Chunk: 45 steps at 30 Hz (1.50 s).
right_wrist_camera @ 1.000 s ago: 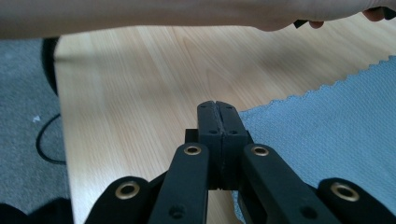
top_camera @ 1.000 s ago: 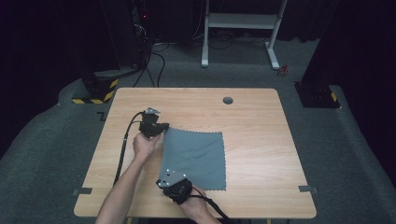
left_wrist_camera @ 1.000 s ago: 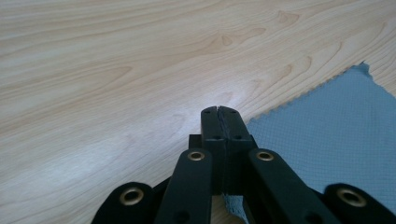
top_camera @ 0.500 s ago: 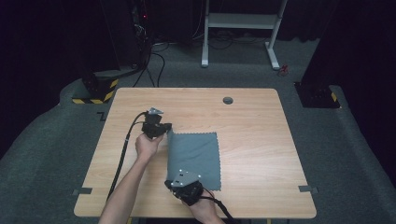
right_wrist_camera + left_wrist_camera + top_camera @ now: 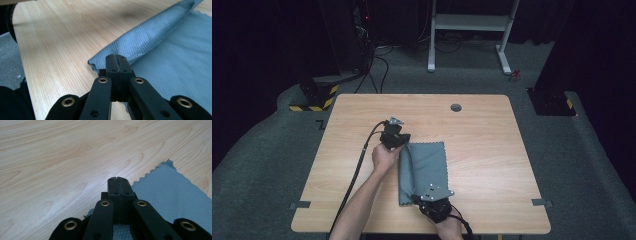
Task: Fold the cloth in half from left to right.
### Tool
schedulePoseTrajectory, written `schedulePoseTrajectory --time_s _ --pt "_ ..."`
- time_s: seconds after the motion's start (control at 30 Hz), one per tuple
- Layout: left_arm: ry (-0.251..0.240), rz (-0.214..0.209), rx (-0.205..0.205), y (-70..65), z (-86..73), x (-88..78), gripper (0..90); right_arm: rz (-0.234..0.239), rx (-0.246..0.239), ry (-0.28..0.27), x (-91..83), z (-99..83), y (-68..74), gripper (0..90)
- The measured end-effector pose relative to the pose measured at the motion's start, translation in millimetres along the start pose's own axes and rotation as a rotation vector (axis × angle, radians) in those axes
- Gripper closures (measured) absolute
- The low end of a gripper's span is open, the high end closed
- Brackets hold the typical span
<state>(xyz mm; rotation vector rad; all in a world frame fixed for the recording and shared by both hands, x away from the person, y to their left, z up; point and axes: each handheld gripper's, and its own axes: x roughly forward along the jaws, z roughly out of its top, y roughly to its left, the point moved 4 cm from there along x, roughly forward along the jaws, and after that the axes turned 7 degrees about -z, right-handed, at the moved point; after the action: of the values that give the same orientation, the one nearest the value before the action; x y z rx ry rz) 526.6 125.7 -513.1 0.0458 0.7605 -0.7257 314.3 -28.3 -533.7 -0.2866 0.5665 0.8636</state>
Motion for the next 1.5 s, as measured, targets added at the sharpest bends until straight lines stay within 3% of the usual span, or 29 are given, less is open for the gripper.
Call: schedulePoseTrajectory --time_s 0.37,0.57,0.73,0.8,0.93,1.03,1.5 --pt "-0.007 -0.013 0.031 -18.7 10.0 18.6 90.0 -0.06 0.003 0.007 -16.8 -13.3 -12.3 90.0" --pt "-0.011 -0.036 0.004 -24.3 12.3 30.8 90.0 -0.093 0.015 0.006 -25.4 -20.4 -21.6 90.0" --pt "-0.006 -0.032 0.046 -36.0 17.3 37.6 90.0 -0.103 0.013 0.016 -29.0 -25.4 -24.5 90.0" --pt "0.024 -0.018 0.069 -39.6 19.3 41.5 90.0 -0.106 0.019 0.013 -31.4 -27.1 -25.7 90.0" --pt "0.023 -0.016 0.096 -44.6 27.4 45.4 90.0 -0.147 0.034 -0.017 -40.7 -31.5 -33.1 90.0" --pt "0.027 -0.02 0.117 -52.0 31.1 50.0 90.0 -0.158 0.058 -0.002 -44.8 -37.6 -40.3 90.0" --pt "0.053 -0.038 0.146 -72.4 35.2 74.9 90.0 -0.205 0.07 0.039 -50.0 -52.8 -46.2 90.0"
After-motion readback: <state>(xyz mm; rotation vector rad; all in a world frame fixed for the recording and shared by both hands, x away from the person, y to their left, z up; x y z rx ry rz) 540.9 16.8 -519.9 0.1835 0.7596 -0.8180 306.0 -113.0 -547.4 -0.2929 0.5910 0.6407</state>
